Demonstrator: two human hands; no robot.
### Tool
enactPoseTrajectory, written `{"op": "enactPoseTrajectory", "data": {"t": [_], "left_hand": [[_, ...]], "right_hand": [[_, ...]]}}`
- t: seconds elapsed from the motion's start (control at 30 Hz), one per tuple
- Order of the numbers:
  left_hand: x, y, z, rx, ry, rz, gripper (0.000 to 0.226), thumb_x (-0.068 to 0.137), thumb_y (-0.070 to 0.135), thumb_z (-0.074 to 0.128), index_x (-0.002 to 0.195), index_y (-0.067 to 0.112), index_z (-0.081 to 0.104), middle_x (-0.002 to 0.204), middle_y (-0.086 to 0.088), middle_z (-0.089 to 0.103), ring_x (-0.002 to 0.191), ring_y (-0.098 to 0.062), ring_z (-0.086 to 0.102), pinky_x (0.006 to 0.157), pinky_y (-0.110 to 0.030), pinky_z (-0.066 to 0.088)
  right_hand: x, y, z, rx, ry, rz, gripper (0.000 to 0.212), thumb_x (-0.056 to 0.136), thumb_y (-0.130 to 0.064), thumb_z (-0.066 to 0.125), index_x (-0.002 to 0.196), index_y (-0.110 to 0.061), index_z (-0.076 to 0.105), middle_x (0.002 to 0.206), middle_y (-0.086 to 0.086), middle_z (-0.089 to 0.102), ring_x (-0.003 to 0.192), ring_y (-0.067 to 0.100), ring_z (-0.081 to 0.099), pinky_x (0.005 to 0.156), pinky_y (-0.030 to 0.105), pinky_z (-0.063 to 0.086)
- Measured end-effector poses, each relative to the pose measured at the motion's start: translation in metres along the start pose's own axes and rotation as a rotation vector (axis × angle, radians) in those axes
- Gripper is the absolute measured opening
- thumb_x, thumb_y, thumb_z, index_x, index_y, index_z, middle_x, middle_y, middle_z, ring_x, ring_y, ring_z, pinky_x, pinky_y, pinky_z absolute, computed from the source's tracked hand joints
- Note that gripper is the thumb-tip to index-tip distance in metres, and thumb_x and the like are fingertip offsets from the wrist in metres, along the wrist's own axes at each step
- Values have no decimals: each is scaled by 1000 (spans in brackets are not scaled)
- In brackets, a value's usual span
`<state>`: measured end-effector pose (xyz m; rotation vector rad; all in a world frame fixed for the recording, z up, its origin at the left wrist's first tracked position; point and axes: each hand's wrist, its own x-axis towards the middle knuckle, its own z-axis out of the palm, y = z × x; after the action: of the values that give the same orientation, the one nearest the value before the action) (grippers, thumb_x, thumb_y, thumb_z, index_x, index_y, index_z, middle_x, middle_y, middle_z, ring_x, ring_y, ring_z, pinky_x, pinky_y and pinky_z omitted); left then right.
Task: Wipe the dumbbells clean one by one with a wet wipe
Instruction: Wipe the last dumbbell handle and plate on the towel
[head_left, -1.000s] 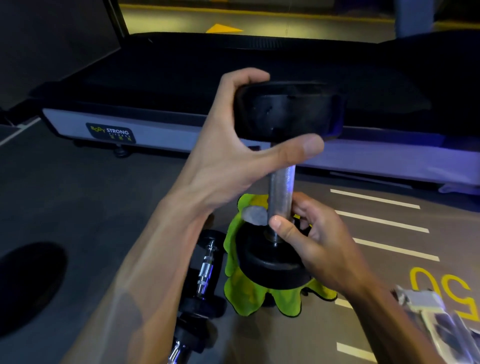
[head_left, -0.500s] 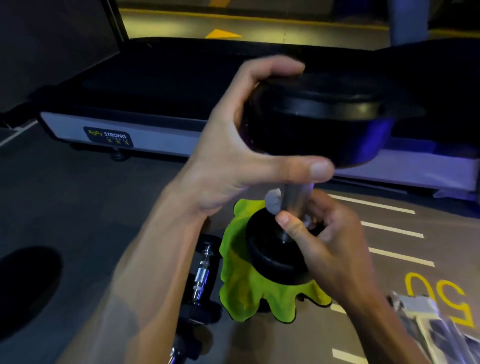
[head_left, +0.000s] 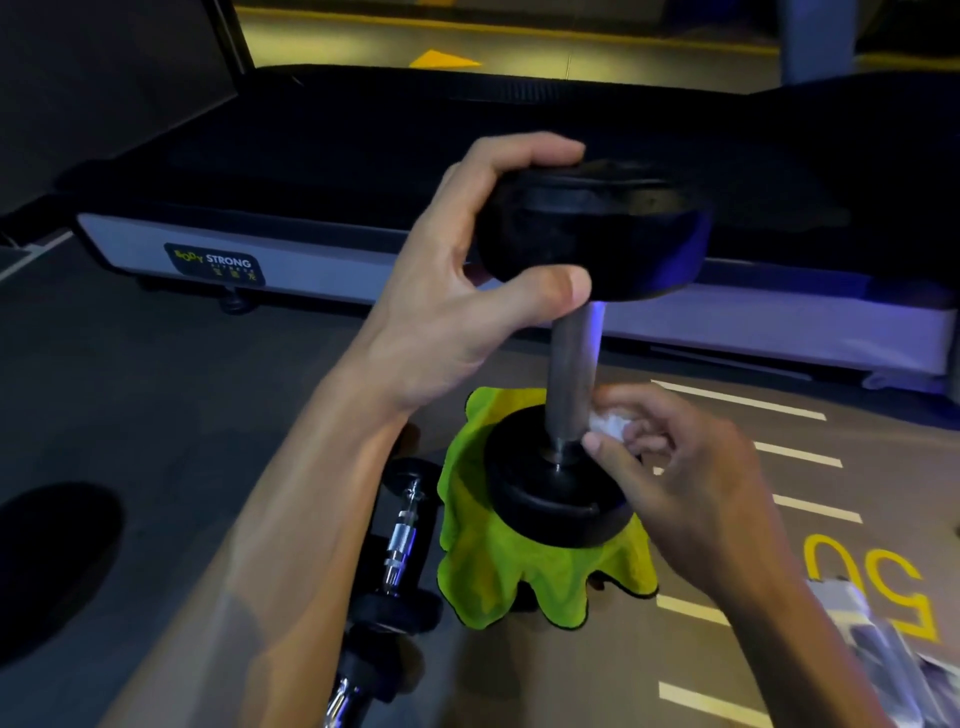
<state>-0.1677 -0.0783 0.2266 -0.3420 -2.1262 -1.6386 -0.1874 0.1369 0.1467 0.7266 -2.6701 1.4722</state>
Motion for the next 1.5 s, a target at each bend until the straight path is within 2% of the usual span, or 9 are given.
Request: {"op": "enactPoseTrajectory", "data": {"t": [0.1, 0.27, 0.37, 0.47, 0.7, 0.83, 1.07, 1.2, 1.5], "left_hand": [[3, 1, 3, -27, 8, -4, 62, 77, 33, 71, 136, 23, 53, 139, -17, 55, 122, -22, 59, 93, -24, 50], [13, -2, 4, -9, 42, -12, 58, 78, 34, 69, 134, 24, 55, 125, 2, 60, 117, -13, 60, 101, -32, 52], [21, -4, 4, -30, 63, -38, 54, 76, 34, 70, 129, 29, 59, 121, 6, 61, 116, -14, 61, 102, -42, 57], [27, -5, 7, -75, 74, -69, 51, 75, 31, 71, 125, 30, 61, 111, 12, 63, 108, -8, 62, 94, -35, 60], [30, -6, 7, -79, 81, -99, 46, 83, 18, 68, 127, 30, 59, 101, 25, 65, 99, -1, 64, 87, -25, 57], [28, -7, 6, -119, 97, -101, 45, 83, 15, 67, 125, 29, 59, 105, 18, 63, 96, 3, 62, 84, -21, 56], [26, -5, 7, -104, 50, -84, 50, 83, 15, 70, 131, 23, 57, 112, 9, 62, 101, -3, 64, 83, -25, 56], [26, -5, 6, -118, 52, -75, 47, 86, 11, 68, 130, 22, 56, 112, 8, 61, 103, 0, 62, 85, -23, 57], [23, -6, 3, -107, 52, -83, 48, 87, 13, 68, 132, 24, 55, 109, 15, 62, 99, 3, 64, 85, -25, 58]], "right_hand": [[-9, -3, -7, 52, 33, -36, 36, 86, -13, 83, 109, -39, 75, 92, -22, 73, 84, 8, 70, 77, 20, 57], [-10, -12, 1, -193, -36, -240, 35, 83, -20, 86, 115, -32, 76, 98, -21, 63, 87, -6, 59, 77, -1, 37], [2, -11, 8, -221, 2, -254, 32, 81, -16, 87, 109, -27, 76, 104, -19, 55, 83, -8, 55, 79, -2, 36], [11, -12, 15, -284, 52, -322, 19, 85, -9, 83, 100, -17, 76, 101, -8, 57, 78, 1, 48, 75, 1, 36], [45, -41, 17, -285, 431, -516, 7, 94, -2, 73, 100, -3, 75, 99, 9, 67, 84, 12, 59, 76, 9, 38], [18, -15, 33, -332, 208, -579, 8, 90, -3, 78, 96, -7, 81, 94, 6, 75, 83, 26, 70, 78, 32, 56], [47, -47, 22, -249, 312, -600, 20, 93, 7, 68, 106, -4, 76, 106, 10, 73, 102, 23, 66, 91, 20, 47], [28, -24, 39, -298, 192, -567, 21, 91, 8, 70, 108, -3, 76, 112, 9, 69, 103, 29, 64, 87, 41, 54], [49, -38, 14, -342, 430, -588, 9, 93, -4, 75, 102, -5, 77, 99, 9, 66, 88, 23, 61, 79, 24, 44]]}}
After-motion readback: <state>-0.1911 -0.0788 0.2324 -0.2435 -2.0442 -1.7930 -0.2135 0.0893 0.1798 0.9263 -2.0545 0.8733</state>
